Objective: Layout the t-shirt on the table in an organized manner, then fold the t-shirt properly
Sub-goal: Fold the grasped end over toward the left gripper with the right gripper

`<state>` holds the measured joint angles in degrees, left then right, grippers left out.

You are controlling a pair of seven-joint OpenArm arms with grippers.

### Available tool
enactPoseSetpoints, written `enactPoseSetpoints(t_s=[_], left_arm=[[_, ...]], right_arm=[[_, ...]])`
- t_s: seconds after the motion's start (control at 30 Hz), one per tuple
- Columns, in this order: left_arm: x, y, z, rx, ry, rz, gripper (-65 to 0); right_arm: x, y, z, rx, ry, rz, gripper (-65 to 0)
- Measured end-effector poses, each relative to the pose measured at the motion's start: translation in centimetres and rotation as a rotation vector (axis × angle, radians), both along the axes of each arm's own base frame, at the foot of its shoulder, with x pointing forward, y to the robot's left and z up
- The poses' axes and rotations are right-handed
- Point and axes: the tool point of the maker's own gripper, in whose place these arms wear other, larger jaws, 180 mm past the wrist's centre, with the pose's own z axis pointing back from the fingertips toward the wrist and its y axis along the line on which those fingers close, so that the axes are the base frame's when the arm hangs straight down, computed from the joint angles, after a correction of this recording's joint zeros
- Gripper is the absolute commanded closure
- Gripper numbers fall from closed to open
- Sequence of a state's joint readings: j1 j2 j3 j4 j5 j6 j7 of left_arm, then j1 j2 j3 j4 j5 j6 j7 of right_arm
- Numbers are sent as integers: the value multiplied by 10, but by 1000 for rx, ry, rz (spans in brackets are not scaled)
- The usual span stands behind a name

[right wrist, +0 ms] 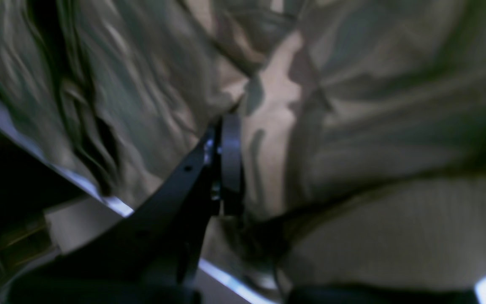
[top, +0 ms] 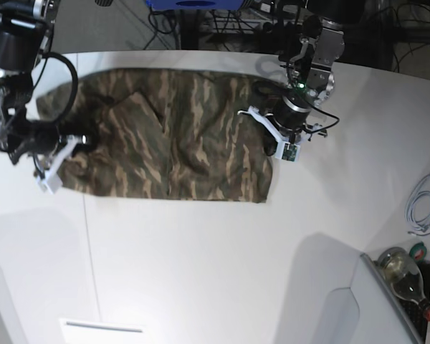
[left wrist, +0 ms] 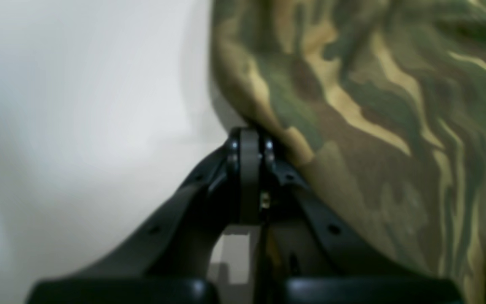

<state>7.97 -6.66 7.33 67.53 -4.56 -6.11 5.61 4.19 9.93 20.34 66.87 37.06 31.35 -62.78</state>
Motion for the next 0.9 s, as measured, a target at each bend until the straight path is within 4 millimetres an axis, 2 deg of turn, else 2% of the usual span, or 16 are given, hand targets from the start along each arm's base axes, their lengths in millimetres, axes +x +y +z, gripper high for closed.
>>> enactPoseSetpoints(t_s=[0.13,0.27,0.4,0.57,0.8,0.9], left_arm=[[-3,-27,-1,-28,6,-45,0],[-6,-50,1,-53,9,-97,0],[-1,-57,2,-59,16,-104,0],[-2,-57,2,-61,18,-104,0],[-1,-57,2,-62,16,-103,0],[-1,-57,3,-62,16,-104,0]], right_arm=[[10,15,14,-38,13,8,-3],[19,30,39,-66,-49,12,-3],[16,61,61,-12,-79,16,-3],[14,79,78,16,-81,13,-3],[8,120,83,87,-55,33,-3],[11,137,84,104,-83,41,-3]])
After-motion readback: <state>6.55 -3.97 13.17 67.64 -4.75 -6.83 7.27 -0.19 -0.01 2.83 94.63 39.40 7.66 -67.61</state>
